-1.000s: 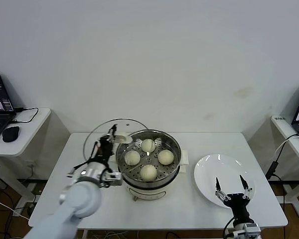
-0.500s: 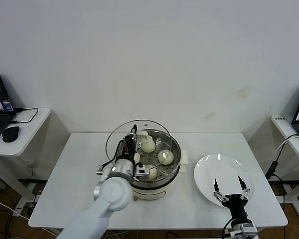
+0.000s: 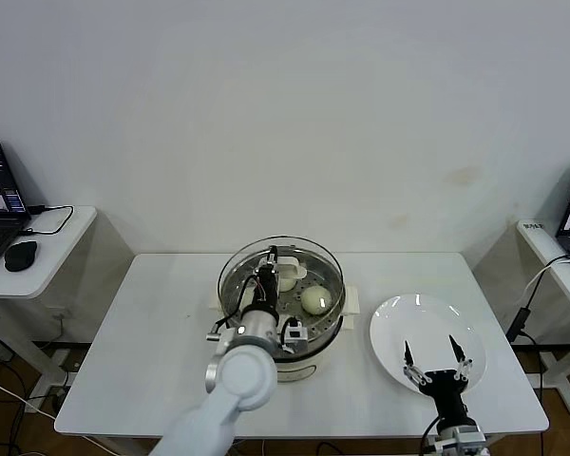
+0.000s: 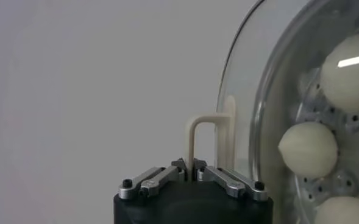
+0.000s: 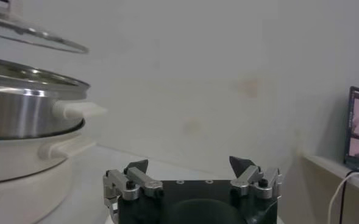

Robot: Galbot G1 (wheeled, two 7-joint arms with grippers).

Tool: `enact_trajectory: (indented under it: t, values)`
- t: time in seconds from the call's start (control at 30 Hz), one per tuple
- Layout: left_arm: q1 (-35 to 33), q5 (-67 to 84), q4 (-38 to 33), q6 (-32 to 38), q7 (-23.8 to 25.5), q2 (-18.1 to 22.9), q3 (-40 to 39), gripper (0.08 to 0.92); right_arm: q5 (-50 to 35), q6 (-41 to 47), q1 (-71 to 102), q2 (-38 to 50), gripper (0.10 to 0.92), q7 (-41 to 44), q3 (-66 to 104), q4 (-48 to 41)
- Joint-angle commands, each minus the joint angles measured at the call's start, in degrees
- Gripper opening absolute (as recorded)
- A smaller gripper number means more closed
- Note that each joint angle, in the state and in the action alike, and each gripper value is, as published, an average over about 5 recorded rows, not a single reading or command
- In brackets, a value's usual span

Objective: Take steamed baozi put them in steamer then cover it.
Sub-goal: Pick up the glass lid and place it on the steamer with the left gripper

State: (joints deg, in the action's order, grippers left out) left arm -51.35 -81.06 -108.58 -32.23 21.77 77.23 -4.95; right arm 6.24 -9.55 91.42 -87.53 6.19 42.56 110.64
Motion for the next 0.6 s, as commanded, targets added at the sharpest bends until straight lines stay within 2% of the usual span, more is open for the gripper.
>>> enact_trajectory:
  t: [0.03,0.6]
  values:
    - [-3.1,-6.7,1.2,1.2,0.3,2.7,0.2,0.140,0.3,-0.1,0.0,0.0,0.823,0.0,-0.3,-0.1]
    - [-3.4,-6.4,3.2,2.2,-1.5,4.1,1.2,0.140,0.2,-0.2,0.3,0.3,0.823,0.3,-0.7,-0.1]
